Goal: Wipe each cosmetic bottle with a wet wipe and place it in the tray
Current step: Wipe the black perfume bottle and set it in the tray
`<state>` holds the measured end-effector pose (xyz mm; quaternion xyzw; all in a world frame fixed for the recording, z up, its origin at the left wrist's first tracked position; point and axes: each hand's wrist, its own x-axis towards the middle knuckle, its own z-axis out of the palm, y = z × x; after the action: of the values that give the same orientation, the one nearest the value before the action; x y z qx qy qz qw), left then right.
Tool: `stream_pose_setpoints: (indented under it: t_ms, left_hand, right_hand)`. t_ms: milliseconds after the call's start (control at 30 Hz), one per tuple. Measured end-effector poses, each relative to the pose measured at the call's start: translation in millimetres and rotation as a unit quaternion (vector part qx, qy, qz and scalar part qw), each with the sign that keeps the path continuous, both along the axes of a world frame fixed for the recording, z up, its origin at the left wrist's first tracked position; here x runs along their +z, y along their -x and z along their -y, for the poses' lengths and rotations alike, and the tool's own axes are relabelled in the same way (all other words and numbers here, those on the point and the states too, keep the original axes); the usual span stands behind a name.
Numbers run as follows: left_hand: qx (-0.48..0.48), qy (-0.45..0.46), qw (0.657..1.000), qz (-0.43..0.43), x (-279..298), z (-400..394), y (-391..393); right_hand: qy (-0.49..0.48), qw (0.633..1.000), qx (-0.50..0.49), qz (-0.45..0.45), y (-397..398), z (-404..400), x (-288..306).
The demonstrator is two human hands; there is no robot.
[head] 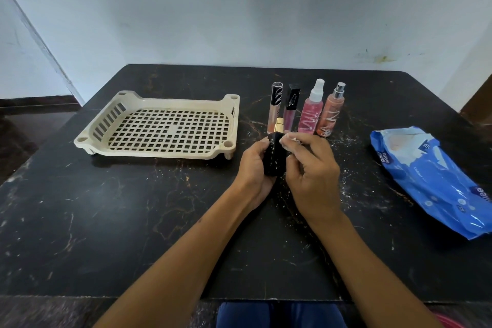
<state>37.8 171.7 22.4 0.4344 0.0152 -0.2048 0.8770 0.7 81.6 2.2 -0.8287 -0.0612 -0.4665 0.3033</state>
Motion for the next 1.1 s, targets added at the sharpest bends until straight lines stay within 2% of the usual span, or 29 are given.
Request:
stream_pose_setpoints:
  t_ms: [133, 300, 700, 833, 1000, 1100]
  left_hand:
    - [-0.003, 0.024, 1.000, -0.015, 0.7, -1.4, -1.7]
    - [-0.007, 0.022, 1.000, -0.007, 0.4, -1.8, -1.2]
    - [-0.002, 0.008, 1.000, 0.001, -4.5, -2.9, -5.5]
    - [0.005, 0.004, 1.000, 0.021, -4.0, -2.0, -5.0]
    - [0.013, -0.003, 1.000, 0.007, -3.5, -2.9, -6.0]
    - [0.017, -0.003, 1.000, 0.023, -2.0, -2.4, -5.0]
  right_hand:
    - [0.022, 0.999, 0.023, 0.007, 1.0, -3.4, -0.8]
    - [-0.002, 1.000, 0.018, 0.009, 1.1, 2.0, -2.0]
    - [0.059, 0.997, 0.053, 0.002, 12.3, -2.6, -4.3]
    - [0.029, 0.999, 0.023, -0.007, 11.8, -1.0, -3.9]
    - [0.047, 0.997, 0.056, -0.004, 15.0, -4.1, -5.3]
    - [0.021, 0.999, 0.029, -0.016, 13.7, -1.8, -5.0]
